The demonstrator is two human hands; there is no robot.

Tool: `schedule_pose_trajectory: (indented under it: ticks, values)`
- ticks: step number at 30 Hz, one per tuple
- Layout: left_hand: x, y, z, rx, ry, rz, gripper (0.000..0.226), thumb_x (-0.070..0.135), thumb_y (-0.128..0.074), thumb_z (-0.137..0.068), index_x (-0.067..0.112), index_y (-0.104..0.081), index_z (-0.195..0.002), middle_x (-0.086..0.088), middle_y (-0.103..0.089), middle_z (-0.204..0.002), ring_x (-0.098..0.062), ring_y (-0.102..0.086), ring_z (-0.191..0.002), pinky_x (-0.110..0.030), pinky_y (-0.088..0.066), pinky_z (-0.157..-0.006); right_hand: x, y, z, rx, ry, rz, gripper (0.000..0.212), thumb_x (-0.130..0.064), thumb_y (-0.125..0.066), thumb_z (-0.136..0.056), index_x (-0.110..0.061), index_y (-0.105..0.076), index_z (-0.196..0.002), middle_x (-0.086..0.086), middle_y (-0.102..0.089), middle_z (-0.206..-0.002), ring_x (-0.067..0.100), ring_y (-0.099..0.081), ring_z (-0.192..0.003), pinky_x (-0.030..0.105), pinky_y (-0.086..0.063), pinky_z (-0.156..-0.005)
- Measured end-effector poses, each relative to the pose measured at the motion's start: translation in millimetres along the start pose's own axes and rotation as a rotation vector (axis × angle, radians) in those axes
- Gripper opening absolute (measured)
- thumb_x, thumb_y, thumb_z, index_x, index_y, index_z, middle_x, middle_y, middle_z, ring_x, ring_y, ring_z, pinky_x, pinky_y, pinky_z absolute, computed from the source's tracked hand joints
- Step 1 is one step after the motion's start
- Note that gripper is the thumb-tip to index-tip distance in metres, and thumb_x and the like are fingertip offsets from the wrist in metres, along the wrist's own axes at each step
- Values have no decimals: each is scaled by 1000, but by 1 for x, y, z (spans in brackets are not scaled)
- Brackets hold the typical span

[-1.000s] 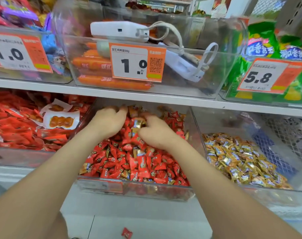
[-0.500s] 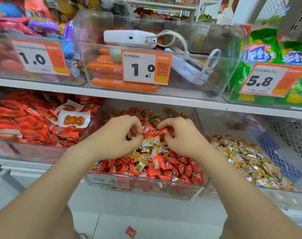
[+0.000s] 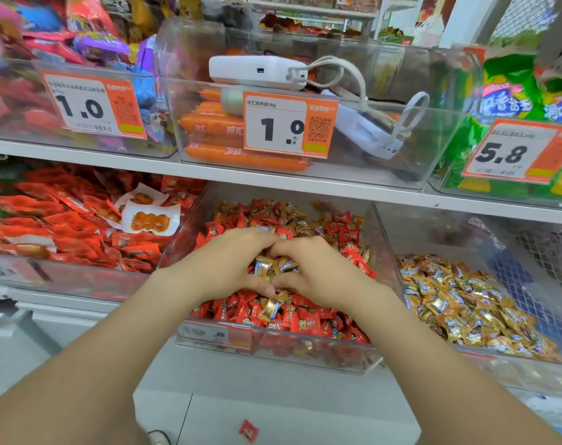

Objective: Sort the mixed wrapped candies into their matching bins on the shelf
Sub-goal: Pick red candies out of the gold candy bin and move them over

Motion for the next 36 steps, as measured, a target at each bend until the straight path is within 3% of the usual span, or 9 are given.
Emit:
schedule_pose_trajectory:
  ticks: [4, 7, 10, 15, 18, 24, 30, 34, 36]
  values:
    - [-4, 2, 0, 23, 28, 87, 54, 48, -80, -88, 34, -59, -135, 17, -67, -122, -6, -61, -112, -34, -51, -95, 6, 9, 5, 27, -89, -103, 28, -36, -71, -100, -31, -69, -127, -6, -71, -120, 11, -66, -94, 37, -53, -90]
    - [-7, 4, 0, 37, 62, 32, 40, 41, -69, -99, 32, -60, -137, 8, -70, -120, -12, -63, -111, -38, -52, -94, 8, 17, 8, 58, -156, -192, 20, -35, -63, -105, -34, -67, -125, 16, -74, -118, 33, -71, -103, 44, -57, -85]
    - [-7, 2, -1, 39, 64, 32, 25, 32, -63, -104, 30, -62, -129, 9, -71, -104, -9, -65, -93, -35, -52, -82, 12, 19, 8, 77, -210, -203, 17, -35, -53, -110, -32, -63, -123, 18, -75, -101, 35, -71, -84, 47, -59, -78]
    - [-5, 0, -3, 52, 75, -73, 33, 17, -49, -107, 27, -57, -137, 3, -61, -126, -20, -48, -122, -42, -43, -105, 16, 22, 7, 135, -245, -164, 25, -30, -45, -111, -16, -67, -111, 7, -64, -64, 13, -52, -44, 23, -43, -44]
    - [3, 7, -2, 91, 75, -1, 26, 15, -43, -103, 25, -61, -121, 3, -61, -111, -17, -49, -110, -39, -43, -93, 14, 25, 8, 264, -292, -135, 36, -26, -51, -100, 3, -64, -83, 2, -44, -51, 12, -29, -40, 26, -28, -43]
    - [15, 17, -4, 271, 59, 162, 19, 14, -47, -96, 17, -57, -80, 3, -58, -77, -9, -52, -73, -33, -43, -65, 9, 33, 11, 319, -376, -249, 38, -30, -49, -95, -5, -45, -67, 5, -54, -50, 18, -46, -44, 36, -44, -52]
    - [20, 11, -7, 169, 82, 276, 9, 22, -61, -96, 24, -67, -90, 8, -71, -82, -3, -52, -49, -17, -40, -51, 7, 39, 18, 236, -407, -717, 24, -25, -63, -105, -2, -66, -98, 19, -76, -74, 32, -75, -60, 32, -56, -46]
    - [17, 9, -8, 86, 75, 170, 6, 22, -65, -97, 26, -70, -97, 19, -65, -96, 4, -58, -67, -13, -39, -66, 17, 41, 21, 287, -366, -588, 23, -18, -55, -106, -17, -77, -100, -6, -55, -57, 15, -57, -50, 26, -44, -45]
    - [14, 7, -6, 48, 83, 145, 12, 20, -62, -97, 29, -70, -99, 13, -68, -84, -3, -56, -58, -18, -41, -60, 18, 43, 24, 240, -355, -511, 30, -21, -53, -106, -11, -75, -88, 2, -40, -55, 20, -42, -50, 29, -36, -46]
Point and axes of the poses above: each hand's wrist, its own z-axis away from the middle knuckle, its own y-axis out of the back of the hand, x = y × z, the point moved 2 cm from there along -z, towards the middle knuckle
